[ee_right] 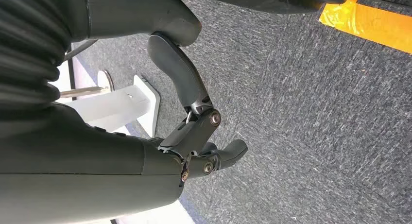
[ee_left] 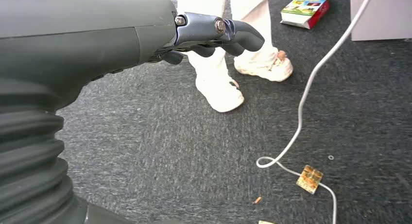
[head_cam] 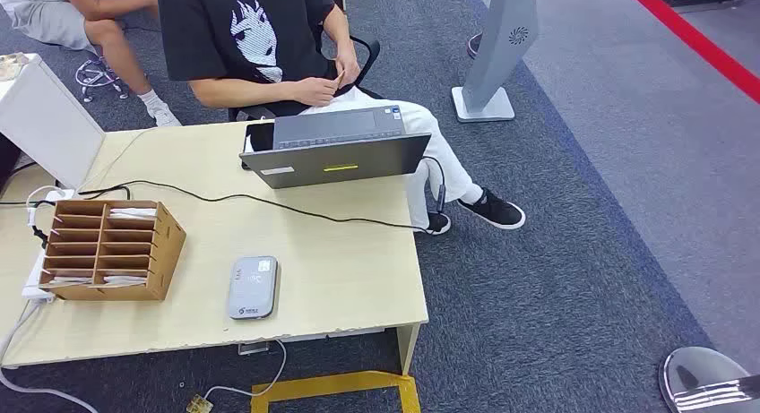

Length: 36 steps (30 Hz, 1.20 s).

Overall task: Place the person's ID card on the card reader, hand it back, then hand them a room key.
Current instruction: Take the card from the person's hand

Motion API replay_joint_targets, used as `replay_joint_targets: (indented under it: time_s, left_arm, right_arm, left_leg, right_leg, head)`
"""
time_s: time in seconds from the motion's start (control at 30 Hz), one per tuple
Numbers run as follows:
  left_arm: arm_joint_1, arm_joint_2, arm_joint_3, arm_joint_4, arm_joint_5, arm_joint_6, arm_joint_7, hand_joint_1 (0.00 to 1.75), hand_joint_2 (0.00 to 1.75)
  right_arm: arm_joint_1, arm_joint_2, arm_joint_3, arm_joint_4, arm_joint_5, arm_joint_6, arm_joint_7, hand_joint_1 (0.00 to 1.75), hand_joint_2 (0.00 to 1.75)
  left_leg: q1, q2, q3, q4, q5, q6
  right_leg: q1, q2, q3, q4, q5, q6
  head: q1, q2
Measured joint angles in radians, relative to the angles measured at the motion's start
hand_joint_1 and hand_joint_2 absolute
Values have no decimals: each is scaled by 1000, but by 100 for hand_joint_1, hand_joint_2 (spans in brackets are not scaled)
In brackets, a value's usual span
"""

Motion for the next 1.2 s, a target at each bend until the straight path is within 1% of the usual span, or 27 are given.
replay_joint_targets:
  time_s: [0.2,0.3,0.37,0.47,0.6,0.63,0.7,0.83,0.9,0.93,0.97,1.07,1.1,1.2]
  left_arm:
    - [-1,-11,-5,-17,36,-1,-55,0,175]
    - [3,-29,-39,-61,92,-8,-63,0,175]
    - [7,-39,-82,-94,146,-11,-64,0,175]
    - [17,-44,-171,-145,238,-12,-52,0,175]
    - [50,-44,-312,-238,339,-16,1,0,175]
    - [56,-44,-335,-254,350,-17,11,0,175]
    - [61,-44,-353,-267,357,-18,17,0,175]
    - [62,-44,-357,-269,358,-18,18,0,175]
    - [68,-44,-381,-284,364,-19,23,0,175]
    - [72,-43,-401,-299,371,-19,28,0,175]
    - [83,-42,-439,-329,383,-20,37,0,175]
    - [134,-39,-578,-453,424,-22,62,0,175]
    - [145,-38,-607,-479,430,-21,65,0,175]
    - [157,-38,-640,-510,437,-21,67,0,175]
  right_arm:
    - [0,0,0,0,-13,0,0,0,175]
    - [0,0,0,0,-21,0,-1,0,175]
    - [0,0,0,0,-27,0,-1,0,175]
    - [0,0,1,0,-33,-1,-1,0,175]
    - [0,0,3,0,-37,-1,-1,0,175]
    - [0,0,3,0,-38,-1,-1,0,175]
    - [0,0,3,0,-39,-2,-1,0,175]
    - [0,0,3,0,-39,-2,-1,0,175]
    - [0,0,4,0,-39,-2,-1,0,175]
    - [0,0,4,1,-39,-2,-1,0,175]
    - [0,0,5,1,-40,-2,-1,0,175]
    - [0,0,6,1,-47,-5,-1,0,175]
    - [0,0,6,1,-48,-6,-1,0,175]
    - [0,0,7,1,-49,-6,-1,0,175]
  left_leg:
    - [0,0,0,0,0,0]
    - [0,0,0,0,0,0]
    - [0,0,0,0,0,0]
    - [0,0,0,0,0,0]
    - [0,0,0,0,0,0]
    - [0,0,0,0,0,0]
    - [0,0,0,0,0,0]
    - [0,0,0,0,0,0]
    - [0,0,0,0,0,0]
    - [0,0,0,0,0,0]
    - [0,0,0,0,0,0]
    - [0,0,0,0,0,0]
    - [0,0,0,0,0,0]
    - [0,0,0,0,0,0]
  right_leg:
    - [0,0,0,0,0,0]
    - [0,0,0,0,0,0]
    - [0,0,0,0,0,0]
    - [0,0,0,0,0,0]
    - [0,0,0,0,0,0]
    - [0,0,0,0,0,0]
    - [0,0,0,0,0,0]
    - [0,0,0,0,0,0]
    - [0,0,0,0,0,0]
    - [0,0,0,0,0,0]
    - [0,0,0,0,0,0]
    - [0,0,0,0,0,0]
    - [0,0,0,0,0,0]
    - [0,0,0,0,0,0]
  head:
    - [0,0]
    - [0,0]
    - [0,0]
    - [0,0]
    - [-1,0]
    - [-1,0]
    - [-1,0]
    - [-1,0]
    - [-1,0]
    - [-1,0]
    - [-1,0]
    - [-1,0]
    - [-1,0]
    - [-1,0]
